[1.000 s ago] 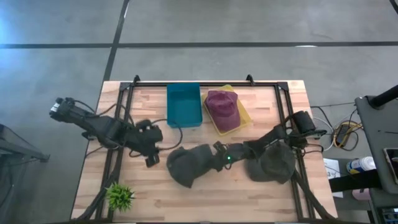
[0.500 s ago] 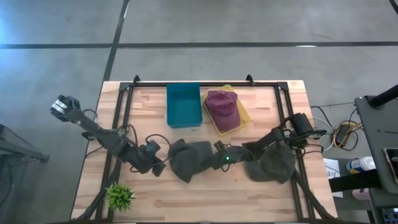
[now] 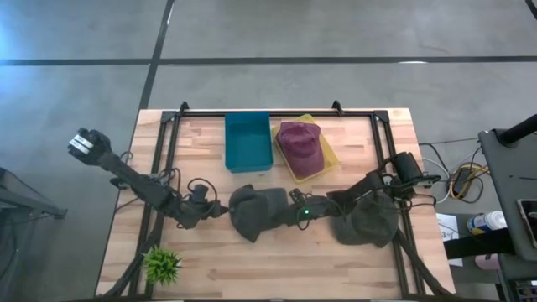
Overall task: Pick & Place hat
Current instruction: Put the left black cap into the blue bin
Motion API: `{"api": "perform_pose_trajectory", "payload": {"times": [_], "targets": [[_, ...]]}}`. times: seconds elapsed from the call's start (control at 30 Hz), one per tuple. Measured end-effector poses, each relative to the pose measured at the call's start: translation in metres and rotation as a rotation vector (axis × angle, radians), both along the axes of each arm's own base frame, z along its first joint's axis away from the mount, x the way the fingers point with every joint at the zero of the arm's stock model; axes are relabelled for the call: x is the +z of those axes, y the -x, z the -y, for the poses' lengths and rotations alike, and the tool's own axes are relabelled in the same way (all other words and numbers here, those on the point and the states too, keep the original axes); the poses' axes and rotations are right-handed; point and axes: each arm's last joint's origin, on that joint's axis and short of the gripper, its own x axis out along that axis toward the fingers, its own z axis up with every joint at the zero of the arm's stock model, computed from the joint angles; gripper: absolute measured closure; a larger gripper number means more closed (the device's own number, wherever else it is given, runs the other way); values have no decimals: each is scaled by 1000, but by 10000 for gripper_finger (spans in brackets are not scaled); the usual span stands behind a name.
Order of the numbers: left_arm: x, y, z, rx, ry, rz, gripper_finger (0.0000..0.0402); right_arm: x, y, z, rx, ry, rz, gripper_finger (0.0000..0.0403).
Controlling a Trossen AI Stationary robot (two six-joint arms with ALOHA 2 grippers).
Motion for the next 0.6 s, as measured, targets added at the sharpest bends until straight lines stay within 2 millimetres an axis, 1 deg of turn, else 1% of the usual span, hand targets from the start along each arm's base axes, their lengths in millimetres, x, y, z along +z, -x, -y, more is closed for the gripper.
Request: {"api": "perform_pose_trajectory", "payload": {"times": [0.13, 0.27, 0.47, 0.6], "targets": [[-10, 5, -3, -15, -14, -48, 223, -1, -1, 0, -3, -1, -24, 307], [-16, 8, -6, 16, -54, -58, 223, -3, -1, 0, -5, 3, -57, 317], [-22, 4, -7, 53, -83, -54, 223, -4, -1, 0, -8, -3, -71, 327], [-25, -6, -4, 56, -87, 2, 223, -3, -1, 1, -6, -8, -73, 328]]}}
